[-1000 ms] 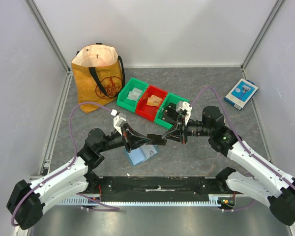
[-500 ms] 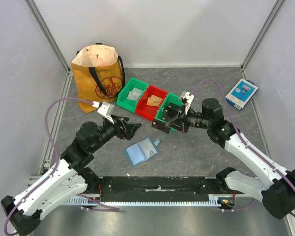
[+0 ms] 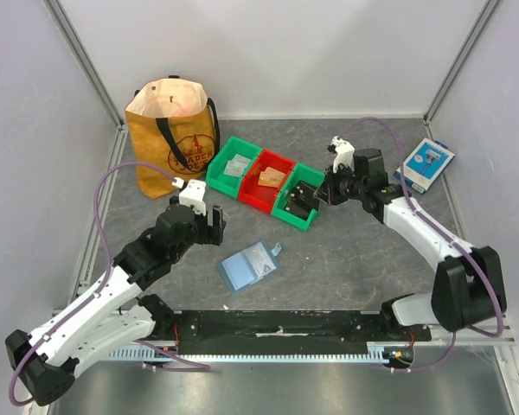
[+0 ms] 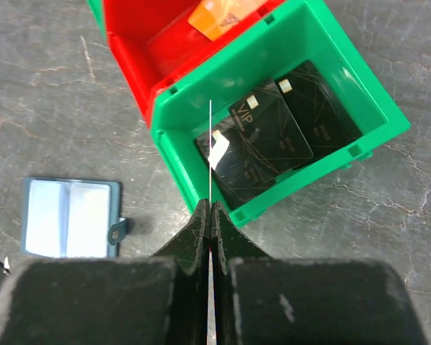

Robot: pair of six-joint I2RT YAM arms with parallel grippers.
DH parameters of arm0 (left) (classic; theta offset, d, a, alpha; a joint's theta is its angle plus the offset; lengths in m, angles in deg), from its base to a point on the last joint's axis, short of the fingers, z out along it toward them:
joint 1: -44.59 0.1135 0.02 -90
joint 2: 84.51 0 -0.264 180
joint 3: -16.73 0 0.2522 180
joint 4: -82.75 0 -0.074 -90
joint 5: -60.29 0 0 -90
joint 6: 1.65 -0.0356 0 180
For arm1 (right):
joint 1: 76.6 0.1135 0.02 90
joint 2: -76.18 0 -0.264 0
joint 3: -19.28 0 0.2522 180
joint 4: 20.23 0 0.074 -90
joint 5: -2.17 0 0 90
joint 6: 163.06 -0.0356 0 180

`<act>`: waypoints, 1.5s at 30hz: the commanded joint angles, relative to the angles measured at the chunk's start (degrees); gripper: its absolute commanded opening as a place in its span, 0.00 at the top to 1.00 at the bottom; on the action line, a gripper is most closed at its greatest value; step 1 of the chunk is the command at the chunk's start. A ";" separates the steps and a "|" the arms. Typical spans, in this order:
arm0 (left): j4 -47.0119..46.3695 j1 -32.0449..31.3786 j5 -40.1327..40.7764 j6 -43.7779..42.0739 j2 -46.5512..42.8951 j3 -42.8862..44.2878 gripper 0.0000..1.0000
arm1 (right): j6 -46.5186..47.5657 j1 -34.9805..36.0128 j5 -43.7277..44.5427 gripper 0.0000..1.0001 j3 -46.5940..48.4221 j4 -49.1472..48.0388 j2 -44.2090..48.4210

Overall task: Take the credit cards out of the card holder
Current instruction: Place the credit card in the storage box.

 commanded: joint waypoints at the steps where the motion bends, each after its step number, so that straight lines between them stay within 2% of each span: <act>1: 2.19 0.39 4.19 -2.39 -1.56 1.11 0.14 | 3.03 -0.12 0.46 1.00 5.03 0.75 -5.76; 12: 2.10 0.92 4.11 -2.30 -2.97 0.75 0.15 | 3.83 -0.03 -6.22 1.00 10.48 -2.32 -17.11; 20: 2.10 1.09 3.58 -2.04 -2.88 0.58 0.15 | 3.21 -0.12 -5.00 1.00 11.81 -4.17 -21.68; 22: 2.10 1.01 3.32 -2.04 -2.79 0.58 0.16 | 3.56 -0.12 -3.16 0.94 11.81 -3.82 -21.86; 25: 2.01 1.09 3.05 -1.78 -2.53 0.40 0.17 | 4.09 -0.12 -1.13 0.75 11.72 -2.85 -21.25; 30: 1.84 1.09 0.86 -1.34 -1.30 0.31 0.17 | 4.09 -0.12 3.00 0.58 12.15 -1.10 -17.65; 33: 1.75 1.09 -1.95 -0.37 -0.16 0.66 0.18 | 4.09 0.15 6.42 0.51 12.77 1.36 -14.32; 38: 1.22 0.92 -8.28 3.75 2.04 1.19 0.21 | 1.29 4.09 10.99 0.46 9.79 2.07 -5.35; 45: -2.64 0.66 -18.03 12.97 3.45 -3.28 0.33 | -8.55 15.95 17.41 0.46 2.59 0.41 1.86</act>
